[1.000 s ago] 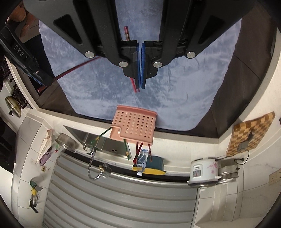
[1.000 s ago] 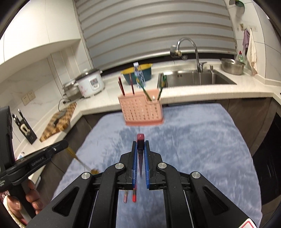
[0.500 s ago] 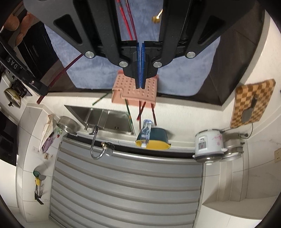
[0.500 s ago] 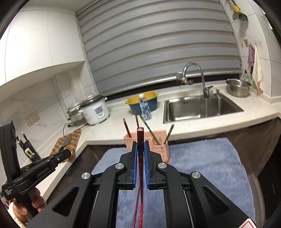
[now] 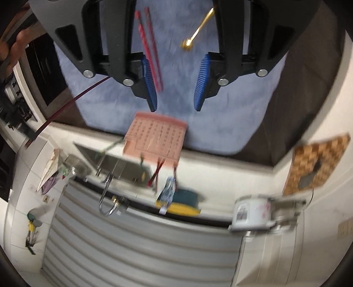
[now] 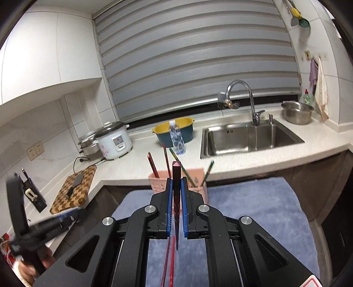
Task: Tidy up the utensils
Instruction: 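Carry the spoon and chopstick to the pink caddy and release them inside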
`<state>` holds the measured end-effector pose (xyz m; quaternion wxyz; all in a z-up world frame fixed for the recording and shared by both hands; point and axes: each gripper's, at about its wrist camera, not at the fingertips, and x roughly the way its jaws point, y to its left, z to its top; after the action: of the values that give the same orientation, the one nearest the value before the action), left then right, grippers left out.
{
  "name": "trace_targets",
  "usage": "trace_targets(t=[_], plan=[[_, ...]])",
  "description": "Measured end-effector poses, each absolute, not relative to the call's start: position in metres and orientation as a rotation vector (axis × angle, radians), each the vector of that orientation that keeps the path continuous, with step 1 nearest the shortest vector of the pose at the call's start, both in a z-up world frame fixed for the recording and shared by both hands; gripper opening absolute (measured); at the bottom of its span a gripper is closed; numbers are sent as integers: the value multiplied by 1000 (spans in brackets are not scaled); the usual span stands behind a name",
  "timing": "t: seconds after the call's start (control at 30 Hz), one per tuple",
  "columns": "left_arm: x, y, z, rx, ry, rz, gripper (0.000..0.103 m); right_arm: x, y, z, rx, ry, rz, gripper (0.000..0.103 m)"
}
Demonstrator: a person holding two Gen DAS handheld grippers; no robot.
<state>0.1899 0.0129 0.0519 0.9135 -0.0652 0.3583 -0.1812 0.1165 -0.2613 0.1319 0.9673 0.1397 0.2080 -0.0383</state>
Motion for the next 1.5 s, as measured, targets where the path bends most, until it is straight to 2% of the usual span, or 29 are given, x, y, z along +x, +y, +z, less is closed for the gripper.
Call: trace_targets(t=[0.17,0.27,0.57,0.67,0.8,0.83,1.17,1.5], plan=[[160,37,-28,-141,913,-341,34,87,-258,115,301,462,-79,7],[147,49,-66,-164,979,-313,41,72,-257,110,312,470,-84,7],[137,51,-114,-224,1041,-291,41,51,-253,103,322,487,-99,7],[138,48,-116,-221,1027,-292,35,48,-253,102,322,491,-102,7],[141,46,-118,-233,1028,-321,12,47,-252,99,323,498,-101,7],[141,46,-119,-228,1029,-324,10,47,-252,99,325,499,-102,7],[128,34,-107,-134,1024,-346,3,48,-251,97,330,500,-99,7],[111,26,-31,-91,879,-386,1,44,-254,96,337,483,-95,7]])
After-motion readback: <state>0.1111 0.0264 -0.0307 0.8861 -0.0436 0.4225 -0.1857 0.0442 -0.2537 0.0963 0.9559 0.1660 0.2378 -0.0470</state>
